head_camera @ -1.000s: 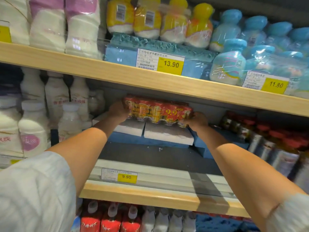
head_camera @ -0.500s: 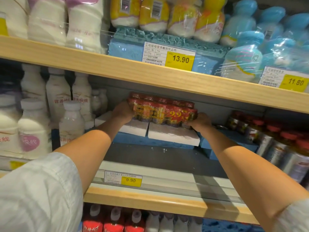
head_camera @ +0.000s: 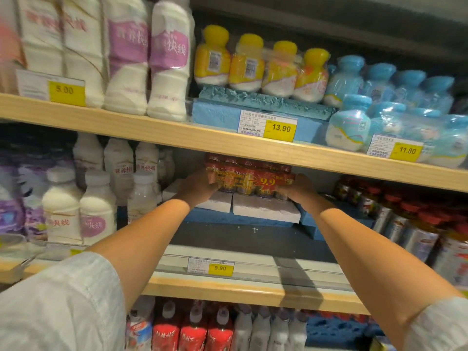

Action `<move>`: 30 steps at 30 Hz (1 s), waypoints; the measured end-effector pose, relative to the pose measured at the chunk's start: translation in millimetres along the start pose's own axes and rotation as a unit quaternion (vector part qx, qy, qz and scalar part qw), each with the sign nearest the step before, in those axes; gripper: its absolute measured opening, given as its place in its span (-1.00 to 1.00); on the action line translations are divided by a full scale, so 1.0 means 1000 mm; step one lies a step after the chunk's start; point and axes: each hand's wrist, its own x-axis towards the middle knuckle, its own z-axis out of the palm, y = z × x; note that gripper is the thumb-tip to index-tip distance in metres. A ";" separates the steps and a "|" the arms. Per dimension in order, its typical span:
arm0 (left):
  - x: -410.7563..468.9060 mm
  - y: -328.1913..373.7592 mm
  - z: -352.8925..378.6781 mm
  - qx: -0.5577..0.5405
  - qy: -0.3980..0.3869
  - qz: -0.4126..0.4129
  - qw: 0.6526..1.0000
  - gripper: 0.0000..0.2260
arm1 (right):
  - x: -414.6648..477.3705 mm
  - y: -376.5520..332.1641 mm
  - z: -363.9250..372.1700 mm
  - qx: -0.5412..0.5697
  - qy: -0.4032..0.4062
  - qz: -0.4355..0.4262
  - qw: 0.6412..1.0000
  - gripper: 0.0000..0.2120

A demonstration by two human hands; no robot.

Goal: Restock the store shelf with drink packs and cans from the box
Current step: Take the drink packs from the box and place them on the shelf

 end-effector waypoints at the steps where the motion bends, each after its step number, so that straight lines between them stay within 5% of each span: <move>1: -0.006 0.003 -0.006 0.005 -0.004 0.011 1.000 -0.75 | -0.009 -0.005 0.000 -0.008 -0.002 -0.016 1.000 -0.60; 6: -0.037 0.016 -0.036 0.065 -0.015 -0.004 0.998 -0.75 | -0.061 -0.032 -0.005 0.015 -0.004 -0.062 0.998 -0.38; 12: -0.086 0.028 -0.069 0.150 -0.112 -0.063 0.980 -0.71 | -0.134 -0.065 -0.002 -0.050 -0.035 0.031 0.998 -0.60; 16: -0.128 0.028 -0.096 0.108 -0.106 0.028 0.988 -0.70 | -0.182 -0.073 0.003 -0.075 -0.061 -0.002 0.995 -0.32; 18: -0.149 0.026 -0.109 0.106 -0.115 0.076 0.985 -0.52 | -0.208 -0.078 0.007 -0.073 -0.112 -0.035 0.990 0.03; 20: -0.171 0.018 -0.120 0.093 -0.143 0.121 0.978 -0.34 | -0.233 -0.083 0.013 -0.055 -0.136 -0.085 0.986 0.11; 25: -0.225 -0.009 -0.138 0.083 -0.183 0.186 0.962 -0.18 | -0.286 -0.089 0.028 -0.021 -0.194 -0.180 0.964 -0.01; 30: -0.273 -0.045 -0.137 0.070 -0.208 0.132 0.967 -0.13 | -0.318 -0.086 0.065 -0.005 -0.283 -0.210 0.936 -0.07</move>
